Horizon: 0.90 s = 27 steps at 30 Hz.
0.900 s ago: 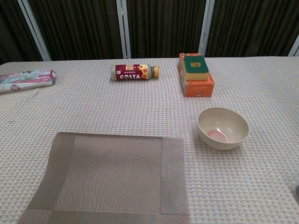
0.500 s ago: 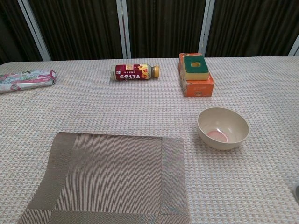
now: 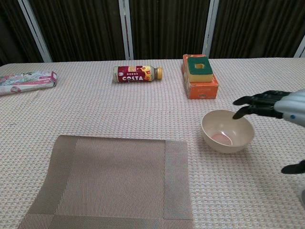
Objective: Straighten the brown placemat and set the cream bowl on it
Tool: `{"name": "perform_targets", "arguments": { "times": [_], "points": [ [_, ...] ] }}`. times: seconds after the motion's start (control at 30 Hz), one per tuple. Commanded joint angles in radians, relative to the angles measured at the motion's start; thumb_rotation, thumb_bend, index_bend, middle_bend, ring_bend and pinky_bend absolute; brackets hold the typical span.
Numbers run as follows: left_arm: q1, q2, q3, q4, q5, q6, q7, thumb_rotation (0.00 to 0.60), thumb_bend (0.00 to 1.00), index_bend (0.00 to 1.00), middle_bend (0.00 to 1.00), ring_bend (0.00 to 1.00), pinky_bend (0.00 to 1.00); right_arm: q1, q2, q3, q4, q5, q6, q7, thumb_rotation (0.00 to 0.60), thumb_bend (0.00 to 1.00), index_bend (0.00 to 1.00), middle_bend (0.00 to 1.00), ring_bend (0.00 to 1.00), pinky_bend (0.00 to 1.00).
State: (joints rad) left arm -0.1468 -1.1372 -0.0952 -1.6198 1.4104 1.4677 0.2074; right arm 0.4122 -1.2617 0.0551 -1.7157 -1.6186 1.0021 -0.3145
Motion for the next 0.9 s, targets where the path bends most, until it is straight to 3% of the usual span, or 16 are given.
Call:
{"name": "perform_targets", "arguments": {
  "times": [0.03, 0.3, 0.5, 0.6, 0.77, 0.9],
  "points": [
    [-0.003, -0.005, -0.001, 0.005, -0.006, -0.006, 0.006, 0.6, 0.0, 0.0, 0.0, 0.0, 0.0, 0.048, -0.058, 0.016, 0.034, 0.043, -0.057, -0.05, 0.6, 0.0, 0.19, 0.0, 0.0, 0.0],
    [-0.006, -0.006, -0.006, 0.008, -0.026, -0.021, 0.003, 0.6, 0.0, 0.0, 0.0, 0.0, 0.0, 0.076, -0.13, 0.028, 0.115, 0.098, -0.083, -0.115, 0.6, 0.01, 0.19, 0.0, 0.0, 0.0],
    [-0.007, -0.001, -0.007, 0.004, -0.032, -0.026, 0.0, 0.6, 0.0, 0.0, 0.0, 0.0, 0.0, 0.076, -0.159, 0.028, 0.159, 0.137, -0.072, -0.13, 0.6, 0.12, 0.28, 0.0, 0.0, 0.0],
    [-0.007, -0.002, -0.004, 0.0, -0.027, -0.024, 0.001, 0.6, 0.0, 0.0, 0.0, 0.0, 0.0, 0.079, -0.17, 0.021, 0.178, 0.148, -0.072, -0.122, 0.6, 0.21, 0.36, 0.0, 0.0, 0.0],
    [-0.004, 0.001, -0.001, -0.005, -0.02, -0.019, -0.002, 0.6, 0.0, 0.0, 0.0, 0.0, 0.0, 0.085, -0.213, 0.013, 0.234, 0.128, -0.045, -0.073, 0.6, 0.36, 0.59, 0.0, 0.0, 0.0],
    [-0.003, 0.003, -0.002, -0.005, -0.02, -0.017, -0.008, 0.6, 0.0, 0.0, 0.0, 0.0, 0.0, 0.08, -0.242, 0.015, 0.284, 0.084, 0.024, 0.005, 0.6, 0.43, 0.67, 0.03, 0.0, 0.0]
  ]
}}
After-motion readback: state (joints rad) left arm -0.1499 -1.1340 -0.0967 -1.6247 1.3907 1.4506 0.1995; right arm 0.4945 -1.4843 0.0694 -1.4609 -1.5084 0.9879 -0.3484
